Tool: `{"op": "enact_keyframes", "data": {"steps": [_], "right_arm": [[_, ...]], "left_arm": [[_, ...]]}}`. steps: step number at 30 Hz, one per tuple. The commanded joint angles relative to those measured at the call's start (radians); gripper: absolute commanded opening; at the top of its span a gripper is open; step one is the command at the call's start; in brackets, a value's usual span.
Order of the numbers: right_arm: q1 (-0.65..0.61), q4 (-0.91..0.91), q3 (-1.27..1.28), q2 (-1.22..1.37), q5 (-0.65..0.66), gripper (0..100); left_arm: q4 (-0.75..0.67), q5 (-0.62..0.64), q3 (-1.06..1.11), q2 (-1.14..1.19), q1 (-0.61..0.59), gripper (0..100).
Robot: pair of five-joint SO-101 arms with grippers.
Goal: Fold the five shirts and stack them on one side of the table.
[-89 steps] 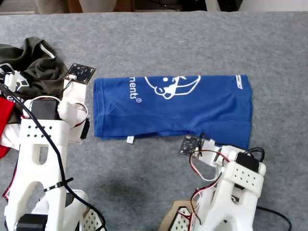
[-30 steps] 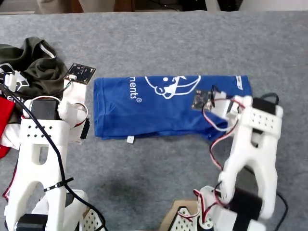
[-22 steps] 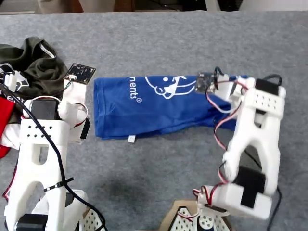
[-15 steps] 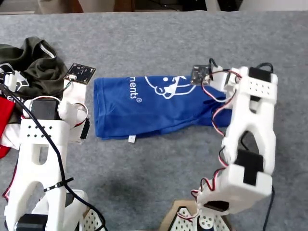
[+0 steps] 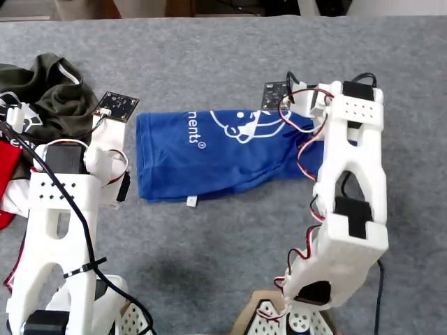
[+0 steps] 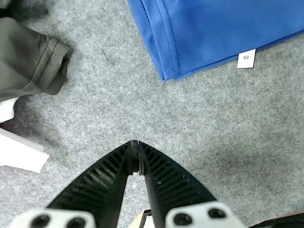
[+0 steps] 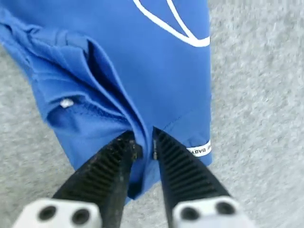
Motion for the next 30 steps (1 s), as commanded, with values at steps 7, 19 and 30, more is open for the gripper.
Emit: {"op": "enact_keyframes", "data": {"steps": [7,19,30], "right_arm": [[0.008,-0.012,-0.054,-0.058,-0.08,34.5],[0.082,0.057,0.114,-0.285,-0.474,4.6],[0.104,-0.081,0.082,-0.131,-0.729,0.6]], "left_arm": [[-0.003,-0.008,0.0,-0.024,-0.008,2],[-0.081,0.181,-0.017,0.012,-0.006,11],[-0.097,0.443,-0.384,0.547,0.002,22]]}}
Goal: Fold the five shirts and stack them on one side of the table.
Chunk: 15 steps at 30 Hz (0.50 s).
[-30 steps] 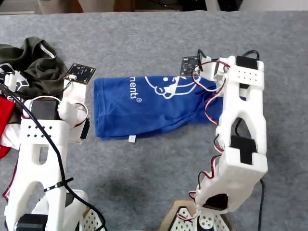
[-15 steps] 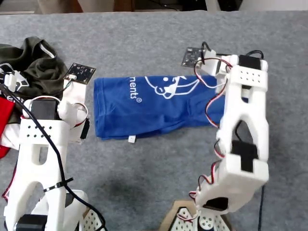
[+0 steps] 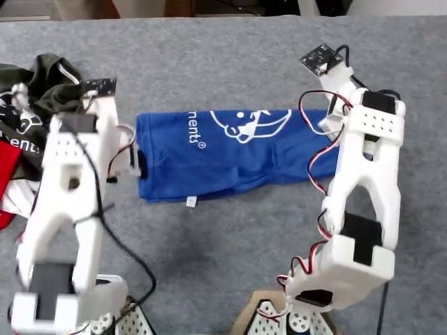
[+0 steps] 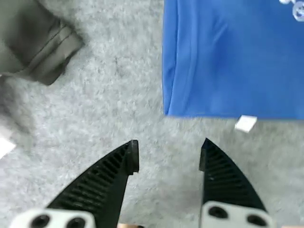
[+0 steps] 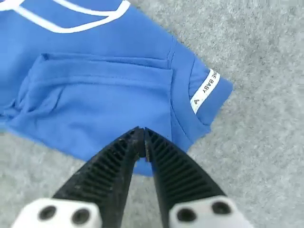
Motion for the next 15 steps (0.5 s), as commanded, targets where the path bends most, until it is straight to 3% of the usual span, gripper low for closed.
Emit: {"op": "enact_keyframes", "data": {"steps": [1,15], "right_arm": [[0.03,-0.029,-0.067,0.03,-0.037,0.6],[0.041,-0.038,-0.097,0.068,-0.031,0.6]], "left_arm": [[-0.011,0.034,-0.201,0.179,0.003,22],[-0.003,0.091,-0.695,0.679,0.041,22]]}}
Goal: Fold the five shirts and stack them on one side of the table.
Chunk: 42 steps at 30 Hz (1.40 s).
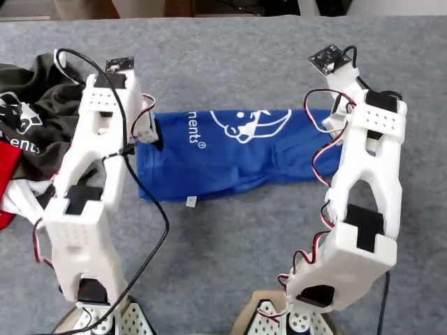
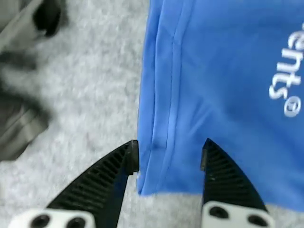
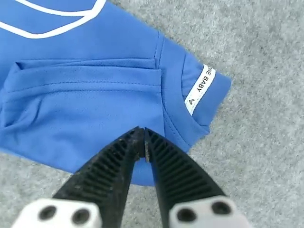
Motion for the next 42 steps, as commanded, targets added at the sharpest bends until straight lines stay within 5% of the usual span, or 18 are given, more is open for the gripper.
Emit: {"op": "enact_keyframes", "data": {"steps": [1,10,22,27,34,42], "right_arm": [[0.012,-0.017,-0.053,-0.008,-0.006,0.6],[0.012,-0.017,-0.053,-0.008,-0.006,0.6],[0.012,-0.017,-0.053,-0.008,-0.006,0.6],[0.013,-0.017,-0.054,-0.027,-0.011,0.6],[0.107,-0.017,-0.051,-0.159,-0.012,0.6],[0.182,-0.018,-0.053,-0.255,-0.006,0.6]], "left_arm": [[-0.002,0.006,-0.101,0.054,0.0,22],[-0.031,0.006,-0.109,0.171,-0.002,22],[-0.072,0.006,-0.123,0.286,-0.009,2],[-0.063,0.006,-0.176,0.288,-0.009,2],[0.164,-0.074,-0.417,0.297,-0.11,2],[0.262,-0.167,-0.598,0.286,-0.189,2]]}}
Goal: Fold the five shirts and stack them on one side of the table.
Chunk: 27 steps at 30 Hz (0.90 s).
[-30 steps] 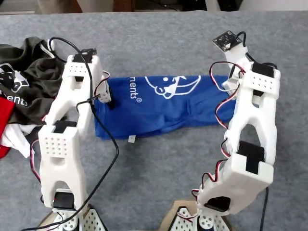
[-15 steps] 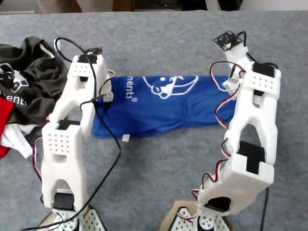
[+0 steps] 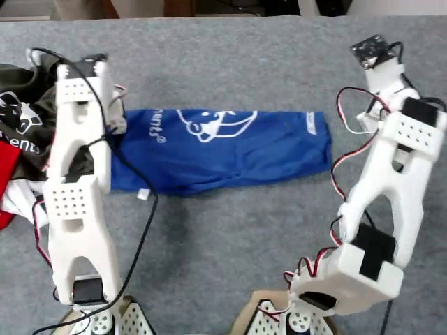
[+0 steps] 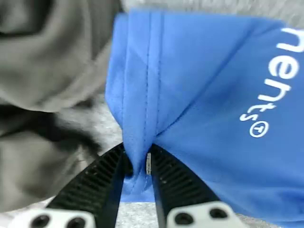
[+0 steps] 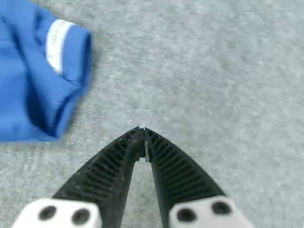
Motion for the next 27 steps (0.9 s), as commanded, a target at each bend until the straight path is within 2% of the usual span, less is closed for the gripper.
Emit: {"op": "enact_keyframes", "data": {"steps": [1,3,6,12,20,24,27], "right_arm": [[0.035,-0.018,-0.053,-0.09,-0.006,0.6],[0.051,-0.023,-0.053,-0.101,-0.005,0.6],[0.079,-0.052,-0.051,-0.099,0.002,0.8],[0.154,-0.086,-0.045,-0.097,0.109,0.6],[0.308,-0.152,-0.041,-0.047,0.299,0.6],[0.36,-0.146,-0.108,0.007,0.308,0.6],[0.375,-0.146,-0.137,0.03,0.308,0.6]], "left_arm": [[0.025,-0.014,-0.086,-0.025,-0.008,2],[0.025,-0.009,-0.091,-0.025,0.023,2],[0.026,0.075,-0.077,-0.025,0.081,2],[0.026,0.127,-0.095,-0.025,0.295,2],[0.025,0.232,-0.364,-0.021,0.508,2],[0.011,0.279,-0.483,-0.013,0.598,2],[-0.051,0.308,-0.483,-0.015,0.658,2]]}}
